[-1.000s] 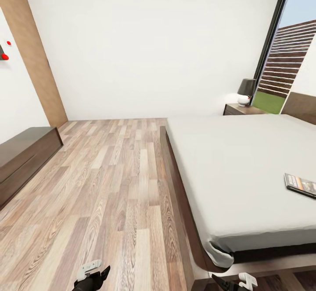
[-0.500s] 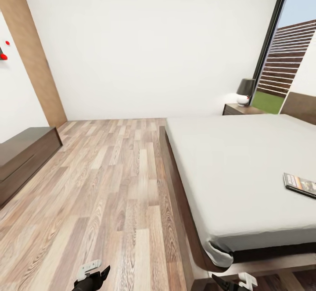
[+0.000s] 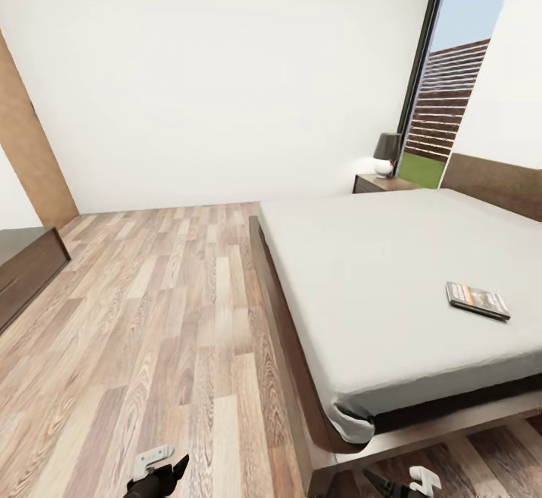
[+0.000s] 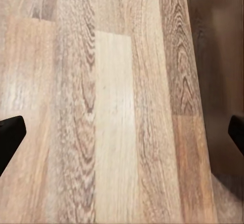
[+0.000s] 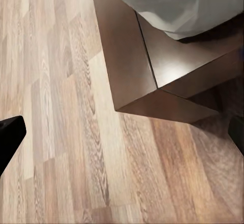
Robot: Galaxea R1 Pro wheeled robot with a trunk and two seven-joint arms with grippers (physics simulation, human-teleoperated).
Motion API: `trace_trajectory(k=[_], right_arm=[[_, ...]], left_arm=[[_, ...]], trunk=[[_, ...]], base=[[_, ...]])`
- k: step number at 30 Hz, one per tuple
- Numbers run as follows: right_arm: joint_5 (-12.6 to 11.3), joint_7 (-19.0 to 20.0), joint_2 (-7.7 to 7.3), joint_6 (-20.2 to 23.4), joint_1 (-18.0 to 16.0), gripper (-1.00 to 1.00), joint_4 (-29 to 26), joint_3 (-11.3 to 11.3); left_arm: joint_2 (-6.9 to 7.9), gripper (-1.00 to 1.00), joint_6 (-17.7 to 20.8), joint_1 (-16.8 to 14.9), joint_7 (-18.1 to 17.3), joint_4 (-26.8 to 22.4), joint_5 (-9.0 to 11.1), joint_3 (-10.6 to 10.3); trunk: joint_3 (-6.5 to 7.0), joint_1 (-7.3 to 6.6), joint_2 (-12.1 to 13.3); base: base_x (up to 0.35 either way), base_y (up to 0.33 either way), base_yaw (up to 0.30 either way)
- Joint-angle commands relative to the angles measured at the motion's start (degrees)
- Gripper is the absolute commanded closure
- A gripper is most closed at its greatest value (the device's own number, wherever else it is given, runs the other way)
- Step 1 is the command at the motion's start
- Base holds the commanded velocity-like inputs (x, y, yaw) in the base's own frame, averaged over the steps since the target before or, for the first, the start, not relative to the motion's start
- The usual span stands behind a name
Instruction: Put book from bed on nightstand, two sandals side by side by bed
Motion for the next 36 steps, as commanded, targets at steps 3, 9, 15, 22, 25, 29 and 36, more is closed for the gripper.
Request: trace_trajectory(k=[3, 9, 15, 22, 25, 29, 36], right_arm=[[0.35, 0.15, 0.00, -0.33, -0.06, -1.00, 0.10, -0.31], [0.35, 0.15, 0.00, -0.33, -0.06, -1.00, 0.10, -0.31], [0.35, 0.15, 0.00, -0.33, -0.06, -1.00, 0.10, -0.31], [0.35, 0.15, 0.00, -0.33, -0.06, -1.00, 0.10, -0.31], [0.35, 0.15, 0.00, -0.33, -0.06, -1.00, 0.10, -0.31], [0.35, 0.15, 0.00, -0.33, -0.06, -1.00, 0.10, -0.31], [0.35, 0.15, 0.00, -0.33, -0.06, -1.00, 0.07, -0.31]], left_arm=[[0.02, -1.00, -0.01, -0.03, -0.42, 0.07, 0.60, -0.03], [0.02, -1.00, -0.01, -0.01, -0.42, 0.07, 0.60, -0.03], [0.02, -1.00, -0.01, -0.02, -0.42, 0.07, 0.60, -0.03], [0.02, -1.00, -0.01, -0.03, -0.42, 0.07, 0.60, -0.03], [0.02, -1.00, -0.01, -0.03, -0.42, 0.07, 0.60, -0.03], [0.02, -1.00, -0.01, -0.02, -0.42, 0.07, 0.60, -0.03], [0.02, -1.00, -0.01, -0.03, -0.42, 0.09, 0.60, -0.03]], trunk=[[-0.05, -0.01, -0.02], [-0.05, -0.01, -0.02], [-0.05, -0.01, -0.02], [-0.05, -0.01, -0.02], [-0.05, -0.01, -0.02], [-0.05, -0.01, -0.02], [-0.05, -0.01, -0.02]], base=[[0.000, 0.000, -0.246], [0.000, 0.000, -0.241], [-0.034, 0.000, -0.237], [-0.006, 0.000, -0.245], [-0.001, 0.000, -0.250], [0.000, 0.000, -0.251], [0.000, 0.000, -0.252]])
